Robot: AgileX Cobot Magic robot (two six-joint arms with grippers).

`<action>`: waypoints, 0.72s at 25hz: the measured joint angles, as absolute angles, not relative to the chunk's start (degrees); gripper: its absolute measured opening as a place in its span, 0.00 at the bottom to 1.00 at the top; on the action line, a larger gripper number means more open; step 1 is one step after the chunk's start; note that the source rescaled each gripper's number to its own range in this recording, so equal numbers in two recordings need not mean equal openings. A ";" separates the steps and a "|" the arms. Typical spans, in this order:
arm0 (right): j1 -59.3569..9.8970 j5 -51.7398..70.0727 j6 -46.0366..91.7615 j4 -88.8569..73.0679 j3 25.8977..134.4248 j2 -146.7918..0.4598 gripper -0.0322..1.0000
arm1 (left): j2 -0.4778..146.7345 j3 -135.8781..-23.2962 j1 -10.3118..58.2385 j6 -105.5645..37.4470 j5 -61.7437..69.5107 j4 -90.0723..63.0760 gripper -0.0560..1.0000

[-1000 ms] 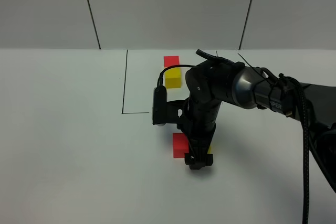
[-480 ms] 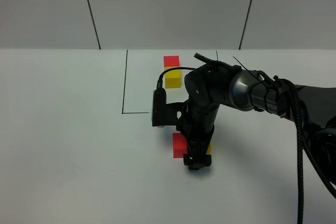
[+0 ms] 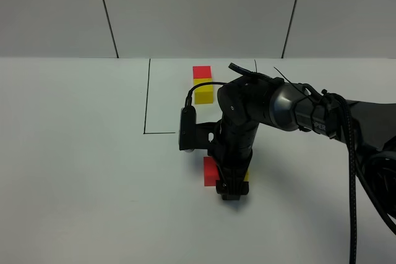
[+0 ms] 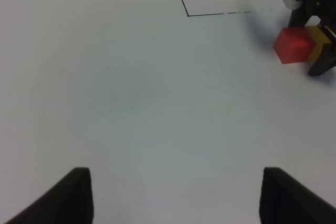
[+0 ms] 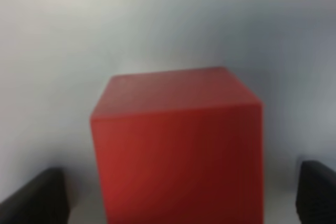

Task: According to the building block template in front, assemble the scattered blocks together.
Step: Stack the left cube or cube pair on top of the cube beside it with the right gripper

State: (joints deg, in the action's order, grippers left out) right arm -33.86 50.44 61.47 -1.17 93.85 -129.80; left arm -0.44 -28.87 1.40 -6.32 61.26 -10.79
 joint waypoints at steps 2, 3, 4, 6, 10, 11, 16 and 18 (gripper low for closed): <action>-33.93 50.73 61.47 -1.48 93.85 -129.80 0.58 | -0.44 -28.87 1.40 -6.44 61.26 -10.79 0.46; -33.97 50.73 61.47 -1.53 93.85 -129.80 0.52 | -0.44 -28.87 1.40 -6.44 61.26 -10.79 0.46; -34.04 50.61 61.47 -1.68 93.85 -129.80 0.46 | -0.44 -28.87 1.40 -6.49 61.26 -10.79 0.46; -34.25 50.31 61.47 -1.87 93.85 -129.80 0.35 | -0.44 -28.87 1.40 -6.49 61.26 -10.79 0.46; -34.41 49.43 60.46 -2.12 93.85 -129.84 0.04 | -0.44 -28.87 1.40 -6.55 61.26 -10.79 0.46; -34.41 49.37 59.97 -2.12 93.85 -129.84 0.04 | -0.44 -28.87 1.40 -6.55 61.26 -10.79 0.46; -34.41 49.26 57.64 -2.17 93.85 -129.84 0.04 | -0.44 -28.87 1.40 -6.64 61.26 -10.79 0.46; -34.41 48.94 53.67 -1.99 93.85 -129.84 0.04 | -0.44 -28.87 1.40 -6.64 61.26 -10.79 0.46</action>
State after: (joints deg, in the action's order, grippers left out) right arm -34.41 48.94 53.67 -1.99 93.85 -129.84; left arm -0.44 -28.87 1.40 -6.64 61.26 -10.79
